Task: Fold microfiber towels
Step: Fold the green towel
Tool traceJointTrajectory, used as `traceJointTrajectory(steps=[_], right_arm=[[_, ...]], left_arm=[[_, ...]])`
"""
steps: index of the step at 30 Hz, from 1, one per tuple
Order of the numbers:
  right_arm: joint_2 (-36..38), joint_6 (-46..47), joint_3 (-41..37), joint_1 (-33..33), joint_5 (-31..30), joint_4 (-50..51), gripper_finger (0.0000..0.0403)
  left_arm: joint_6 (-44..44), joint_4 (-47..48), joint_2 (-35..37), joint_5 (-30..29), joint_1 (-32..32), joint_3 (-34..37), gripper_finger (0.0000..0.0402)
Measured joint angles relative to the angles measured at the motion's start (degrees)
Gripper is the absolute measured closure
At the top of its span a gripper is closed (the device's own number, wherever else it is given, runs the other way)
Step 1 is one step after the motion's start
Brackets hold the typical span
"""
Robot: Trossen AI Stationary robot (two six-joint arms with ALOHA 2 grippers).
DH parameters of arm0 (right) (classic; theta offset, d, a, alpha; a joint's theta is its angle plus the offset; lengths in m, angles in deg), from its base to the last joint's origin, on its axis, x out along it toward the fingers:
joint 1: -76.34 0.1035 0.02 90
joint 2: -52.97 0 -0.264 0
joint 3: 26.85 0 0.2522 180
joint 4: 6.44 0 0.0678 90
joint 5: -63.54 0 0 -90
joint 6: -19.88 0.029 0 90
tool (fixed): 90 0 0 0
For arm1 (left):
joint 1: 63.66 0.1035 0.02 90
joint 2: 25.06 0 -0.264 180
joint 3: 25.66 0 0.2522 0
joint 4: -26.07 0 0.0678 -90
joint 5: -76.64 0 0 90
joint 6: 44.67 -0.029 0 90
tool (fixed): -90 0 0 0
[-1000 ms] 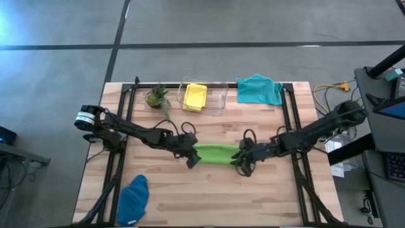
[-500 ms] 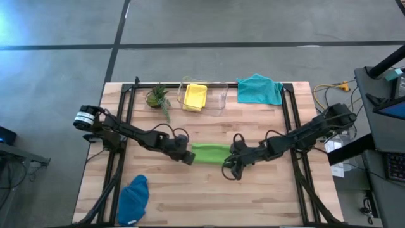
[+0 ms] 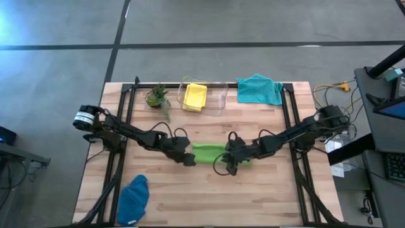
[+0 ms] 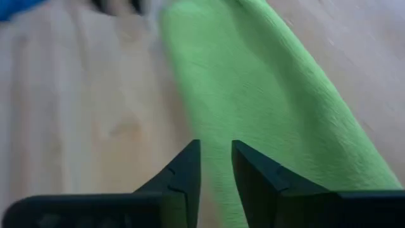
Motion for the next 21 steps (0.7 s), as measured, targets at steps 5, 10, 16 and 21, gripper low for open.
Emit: traceJointTrajectory(steps=[5,10,16,21], right_arm=[[-2.5,0.7,0.7,-1.1,0.1,1.1,0.0354],[-3.1,0.5,4.0,-1.5,0.0,2.6,0.0376],[-3.1,-5.5,8.9,-3.0,-0.2,15.1,0.0391],[-3.0,-9.7,11.9,-3.0,-0.2,32.8,0.0394]], left_arm=[[8.1,-17.6,0.0,-6.0,-2.5,2.4,0.0214],[21.3,-30.1,0.0,-22.8,-6.5,5.7,0.0214],[32.4,-31.9,0.0,-37.5,-14.0,6.3,0.0214],[43.9,-24.1,0.0,-51.3,-20.8,5.2,0.0214]])
